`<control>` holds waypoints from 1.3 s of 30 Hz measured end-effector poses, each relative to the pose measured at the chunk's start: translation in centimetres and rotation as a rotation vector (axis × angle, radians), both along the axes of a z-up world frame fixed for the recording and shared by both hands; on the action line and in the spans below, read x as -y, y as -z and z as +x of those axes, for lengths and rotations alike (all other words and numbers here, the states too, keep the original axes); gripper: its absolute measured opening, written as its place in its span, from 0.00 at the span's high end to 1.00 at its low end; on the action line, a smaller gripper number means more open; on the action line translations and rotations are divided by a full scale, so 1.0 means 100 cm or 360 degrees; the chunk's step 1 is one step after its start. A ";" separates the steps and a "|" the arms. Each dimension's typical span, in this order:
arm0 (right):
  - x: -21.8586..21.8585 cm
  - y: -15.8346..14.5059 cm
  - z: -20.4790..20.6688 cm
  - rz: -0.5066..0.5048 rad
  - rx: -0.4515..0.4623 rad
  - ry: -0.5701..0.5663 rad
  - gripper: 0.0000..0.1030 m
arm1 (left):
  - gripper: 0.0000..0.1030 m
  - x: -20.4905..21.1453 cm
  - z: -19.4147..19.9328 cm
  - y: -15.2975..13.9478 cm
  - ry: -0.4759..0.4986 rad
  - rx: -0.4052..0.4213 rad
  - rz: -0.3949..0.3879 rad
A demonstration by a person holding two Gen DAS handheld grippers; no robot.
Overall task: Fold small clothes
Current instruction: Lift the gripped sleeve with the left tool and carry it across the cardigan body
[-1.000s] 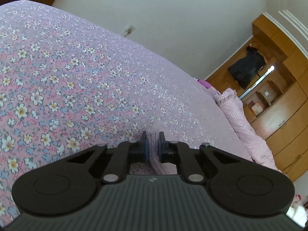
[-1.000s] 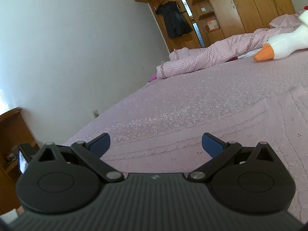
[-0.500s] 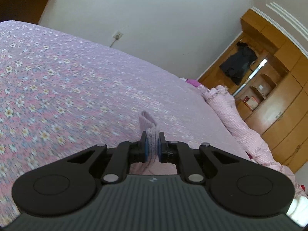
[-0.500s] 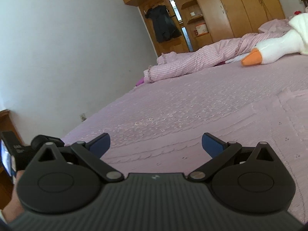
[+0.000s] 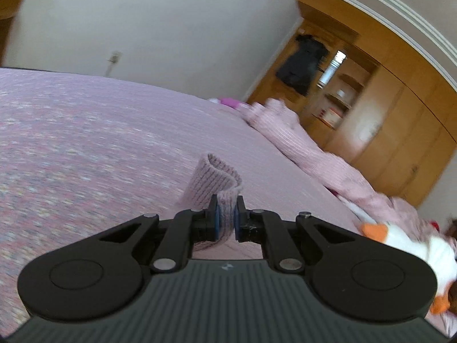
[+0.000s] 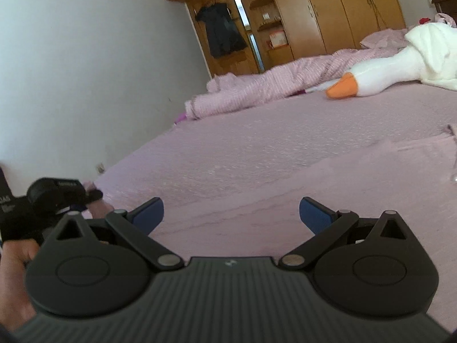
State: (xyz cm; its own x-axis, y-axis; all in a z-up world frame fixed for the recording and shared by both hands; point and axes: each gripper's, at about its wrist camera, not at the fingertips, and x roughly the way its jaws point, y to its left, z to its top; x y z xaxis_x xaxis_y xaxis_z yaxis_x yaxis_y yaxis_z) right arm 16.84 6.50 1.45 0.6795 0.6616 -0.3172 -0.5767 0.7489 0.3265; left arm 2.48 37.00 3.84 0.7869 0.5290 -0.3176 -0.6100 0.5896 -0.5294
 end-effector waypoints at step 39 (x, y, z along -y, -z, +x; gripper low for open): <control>0.235 0.033 0.110 -0.0058 -0.0027 0.0269 0.00 | 0.91 0.294 0.228 -0.005 0.0916 -0.0291 0.0309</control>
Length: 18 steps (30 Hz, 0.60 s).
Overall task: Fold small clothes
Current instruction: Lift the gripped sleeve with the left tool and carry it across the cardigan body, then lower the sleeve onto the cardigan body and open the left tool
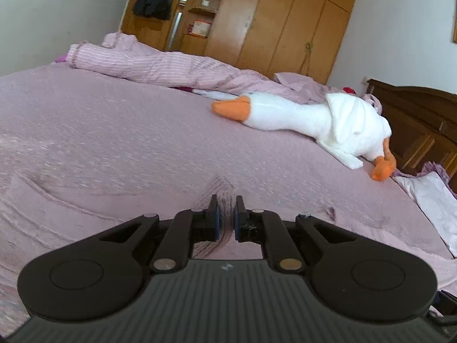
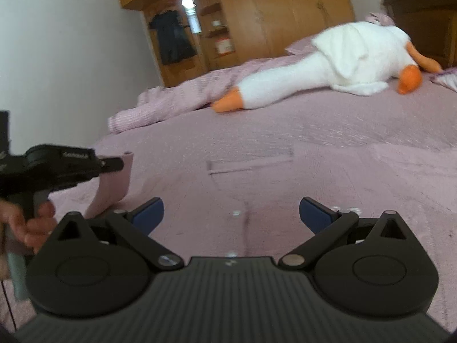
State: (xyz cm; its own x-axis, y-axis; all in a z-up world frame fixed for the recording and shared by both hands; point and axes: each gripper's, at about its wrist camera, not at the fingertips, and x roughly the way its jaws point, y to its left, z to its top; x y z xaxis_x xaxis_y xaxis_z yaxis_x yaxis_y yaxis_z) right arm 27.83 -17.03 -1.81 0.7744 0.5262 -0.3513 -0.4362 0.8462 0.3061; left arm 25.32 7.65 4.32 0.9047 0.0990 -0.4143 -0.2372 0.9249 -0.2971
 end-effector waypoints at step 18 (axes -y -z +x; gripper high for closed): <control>0.077 0.004 0.029 0.0143 -0.0112 0.0258 0.00 | 0.91 0.101 0.034 -0.020 0.0131 -0.0013 0.0153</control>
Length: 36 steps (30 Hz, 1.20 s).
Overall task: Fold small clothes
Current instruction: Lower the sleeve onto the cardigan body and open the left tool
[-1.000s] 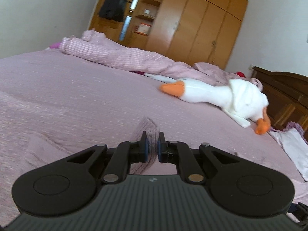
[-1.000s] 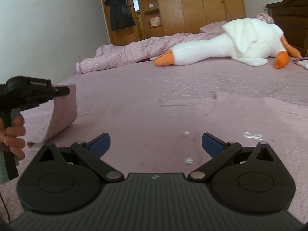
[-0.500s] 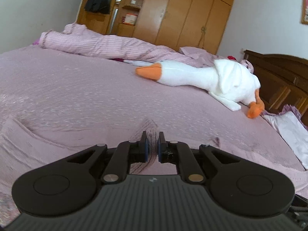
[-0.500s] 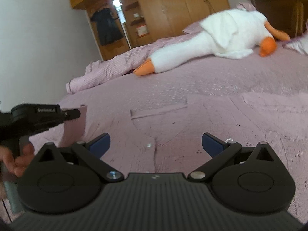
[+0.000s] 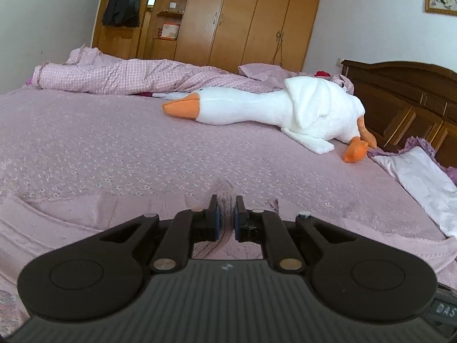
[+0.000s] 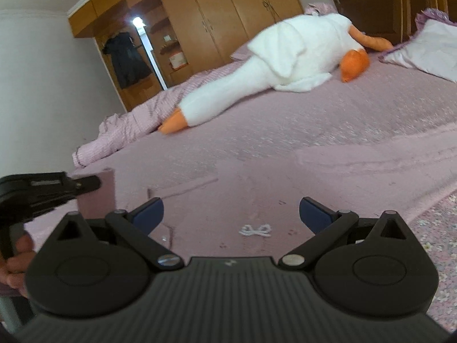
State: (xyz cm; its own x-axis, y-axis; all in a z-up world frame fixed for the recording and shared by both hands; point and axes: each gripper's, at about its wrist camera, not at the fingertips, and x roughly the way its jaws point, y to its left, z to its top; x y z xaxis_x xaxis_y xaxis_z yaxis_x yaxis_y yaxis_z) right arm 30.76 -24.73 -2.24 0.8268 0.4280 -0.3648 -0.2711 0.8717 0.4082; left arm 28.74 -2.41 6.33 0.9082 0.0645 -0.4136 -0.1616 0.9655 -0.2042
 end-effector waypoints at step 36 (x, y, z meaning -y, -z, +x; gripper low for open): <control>0.064 0.027 0.007 0.0084 -0.0146 0.0285 0.00 | 0.89 0.140 0.042 0.042 0.0350 -0.0013 0.0087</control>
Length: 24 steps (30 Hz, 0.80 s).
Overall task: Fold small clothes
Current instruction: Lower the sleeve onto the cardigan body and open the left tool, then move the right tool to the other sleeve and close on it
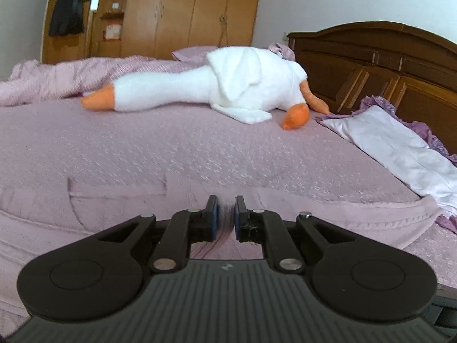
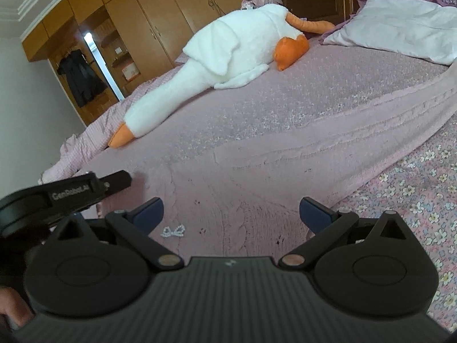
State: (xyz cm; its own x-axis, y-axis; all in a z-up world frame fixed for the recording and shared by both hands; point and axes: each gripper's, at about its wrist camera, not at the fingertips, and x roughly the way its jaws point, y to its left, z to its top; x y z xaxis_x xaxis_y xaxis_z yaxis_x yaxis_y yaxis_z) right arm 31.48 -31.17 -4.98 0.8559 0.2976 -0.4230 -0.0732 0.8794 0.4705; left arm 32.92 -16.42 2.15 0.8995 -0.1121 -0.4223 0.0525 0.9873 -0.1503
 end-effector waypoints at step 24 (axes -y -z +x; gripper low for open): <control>-0.044 0.011 0.016 0.0166 -0.0154 -0.0280 0.28 | 0.12 -0.166 -0.042 -0.013 -0.0282 -0.0079 0.0031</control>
State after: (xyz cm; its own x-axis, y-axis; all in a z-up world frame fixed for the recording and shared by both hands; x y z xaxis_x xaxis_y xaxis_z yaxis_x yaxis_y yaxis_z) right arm 33.06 -26.79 -6.10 0.7437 0.4853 -0.4598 -0.1713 0.8032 0.5706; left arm 28.68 0.15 3.44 0.8824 0.0547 -0.4672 -0.1294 0.9831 -0.1294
